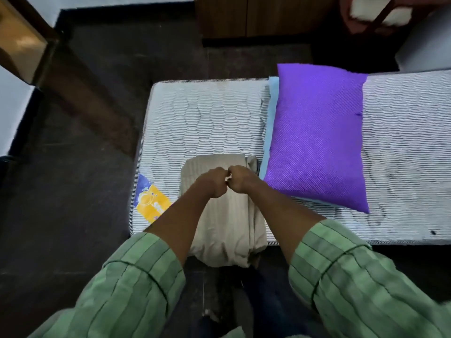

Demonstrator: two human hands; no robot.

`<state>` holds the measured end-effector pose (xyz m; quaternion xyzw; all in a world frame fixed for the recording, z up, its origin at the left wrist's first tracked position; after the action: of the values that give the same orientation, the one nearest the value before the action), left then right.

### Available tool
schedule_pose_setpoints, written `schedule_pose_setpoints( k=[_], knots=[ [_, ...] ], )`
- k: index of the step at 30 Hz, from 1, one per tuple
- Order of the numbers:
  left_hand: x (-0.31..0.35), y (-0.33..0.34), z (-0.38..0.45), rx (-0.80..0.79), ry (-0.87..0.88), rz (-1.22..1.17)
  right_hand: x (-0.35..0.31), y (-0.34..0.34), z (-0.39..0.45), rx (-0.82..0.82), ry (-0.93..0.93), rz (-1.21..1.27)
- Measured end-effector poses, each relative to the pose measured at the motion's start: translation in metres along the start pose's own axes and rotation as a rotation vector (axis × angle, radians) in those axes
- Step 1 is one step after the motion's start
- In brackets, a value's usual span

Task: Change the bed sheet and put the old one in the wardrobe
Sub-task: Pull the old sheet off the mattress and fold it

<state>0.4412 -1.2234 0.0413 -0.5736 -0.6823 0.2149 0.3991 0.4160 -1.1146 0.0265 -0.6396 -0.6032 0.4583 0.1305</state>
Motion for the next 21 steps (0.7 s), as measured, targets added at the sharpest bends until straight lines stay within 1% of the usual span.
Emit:
schedule_pose_setpoints(
  k=[2,4,6,8,10,11,13,14,16,19,20,21],
  knots=[
    [-0.012,0.017,0.028,-0.026,-0.016,-0.007,0.024,0.011,0.033,-0.048,0.024,-0.024],
    [-0.036,0.035,0.069,-0.046,-0.038,0.068,0.047,0.021,0.079,-0.061,0.039,-0.067],
    [-0.056,0.038,0.087,-0.001,-0.067,0.116,0.056,0.019,0.1,-0.025,0.03,-0.1],
    [-0.074,0.043,0.129,0.067,-0.057,0.118,0.076,0.027,0.141,0.031,0.018,-0.13],
    [-0.09,0.052,0.166,0.111,-0.038,0.088,0.107,0.044,0.176,0.066,0.06,-0.134],
    [-0.1,0.056,0.176,0.118,-0.044,0.067,0.119,0.057,0.187,0.049,0.094,-0.125],
    [-0.128,0.073,0.2,0.08,-0.039,0.08,0.13,0.086,0.211,-0.038,0.169,-0.092],
    [-0.142,0.082,0.209,0.042,-0.033,0.098,0.128,0.1,0.216,-0.074,0.199,-0.068],
    [-0.159,0.094,0.224,0.0,-0.043,0.119,0.121,0.12,0.218,-0.111,0.193,-0.002],
    [-0.16,0.101,0.241,0.09,-0.054,0.224,0.126,0.144,0.211,-0.115,0.15,0.123],
    [-0.164,0.106,0.242,0.088,-0.046,0.245,0.122,0.151,0.205,-0.133,0.136,0.123],
    [-0.166,0.111,0.24,0.052,-0.025,0.278,0.12,0.156,0.2,-0.132,0.107,0.11]
  ],
)
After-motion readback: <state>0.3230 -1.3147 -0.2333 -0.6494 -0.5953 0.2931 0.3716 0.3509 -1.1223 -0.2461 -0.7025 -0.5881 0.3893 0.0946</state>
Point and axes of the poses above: each hand's wrist, its own z-axis towards the middle knuckle, its own y-axis out of the palm, x = y × z, the point moved 5 cm from there along z, towards the middle knuckle, and after that the axes turned 3 degrees about -x, right-handed, at the moved point
